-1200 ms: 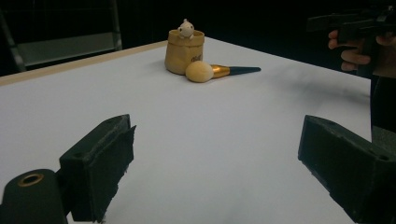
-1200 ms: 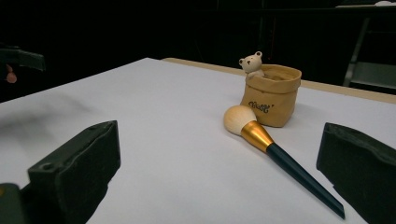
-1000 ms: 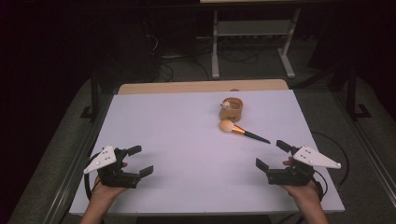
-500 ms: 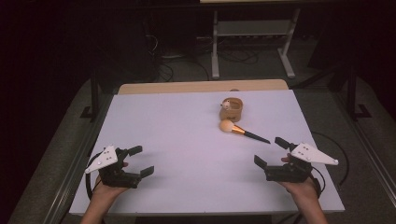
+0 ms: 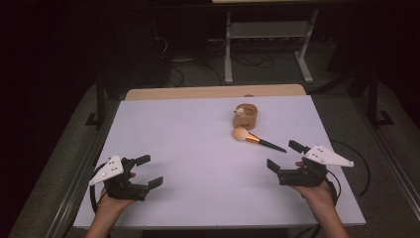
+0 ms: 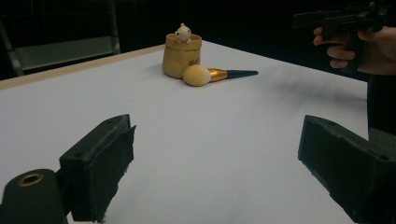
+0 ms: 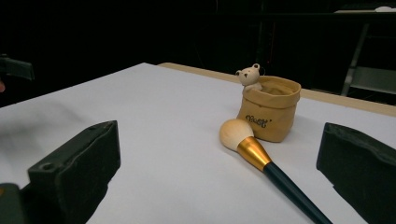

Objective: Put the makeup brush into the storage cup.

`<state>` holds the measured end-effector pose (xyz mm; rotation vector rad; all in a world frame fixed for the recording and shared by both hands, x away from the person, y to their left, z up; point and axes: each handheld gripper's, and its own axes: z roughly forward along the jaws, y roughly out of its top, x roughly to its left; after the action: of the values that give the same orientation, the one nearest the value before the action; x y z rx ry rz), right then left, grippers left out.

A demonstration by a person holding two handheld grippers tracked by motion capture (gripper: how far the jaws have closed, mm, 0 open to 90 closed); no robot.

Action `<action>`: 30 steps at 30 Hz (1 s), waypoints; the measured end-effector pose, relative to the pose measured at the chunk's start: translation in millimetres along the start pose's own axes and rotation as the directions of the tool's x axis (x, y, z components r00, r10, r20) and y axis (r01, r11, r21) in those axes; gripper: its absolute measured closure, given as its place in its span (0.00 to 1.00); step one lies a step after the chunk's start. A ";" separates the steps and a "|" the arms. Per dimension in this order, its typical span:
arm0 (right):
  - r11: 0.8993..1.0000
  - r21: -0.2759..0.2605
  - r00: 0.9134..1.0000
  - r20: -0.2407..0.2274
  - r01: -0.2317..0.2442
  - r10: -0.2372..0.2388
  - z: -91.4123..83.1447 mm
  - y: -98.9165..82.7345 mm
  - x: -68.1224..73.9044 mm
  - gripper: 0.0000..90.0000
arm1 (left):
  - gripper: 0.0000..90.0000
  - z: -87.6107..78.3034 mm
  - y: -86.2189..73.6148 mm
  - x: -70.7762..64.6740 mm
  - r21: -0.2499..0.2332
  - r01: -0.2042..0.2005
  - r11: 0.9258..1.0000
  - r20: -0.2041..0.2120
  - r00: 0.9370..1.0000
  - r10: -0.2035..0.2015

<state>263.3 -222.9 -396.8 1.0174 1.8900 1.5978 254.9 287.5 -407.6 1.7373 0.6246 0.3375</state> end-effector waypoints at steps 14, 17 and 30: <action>1.000 -0.011 1.000 0.012 0.003 -0.003 4.8 7.2 -6.6 0.00 | 0.11 -0.3 -0.9 0.7 -0.004 0.005 1.000 0.004 1.000 -0.005; 1.000 -0.010 1.000 0.014 0.006 -0.006 5.5 8.4 -7.9 0.00 | 0.11 -0.3 -0.8 0.8 -0.002 0.004 1.000 0.006 1.000 -0.004; 1.000 -0.023 1.000 0.026 0.008 -0.008 9.9 15.0 -14.4 0.00 | 0.11 -0.5 -0.8 0.6 -0.007 0.005 1.000 0.006 1.000 -0.005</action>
<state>283.2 -227.1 -386.0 1.0151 1.8521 1.5902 255.0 288.4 -408.3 1.7296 0.6225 0.3300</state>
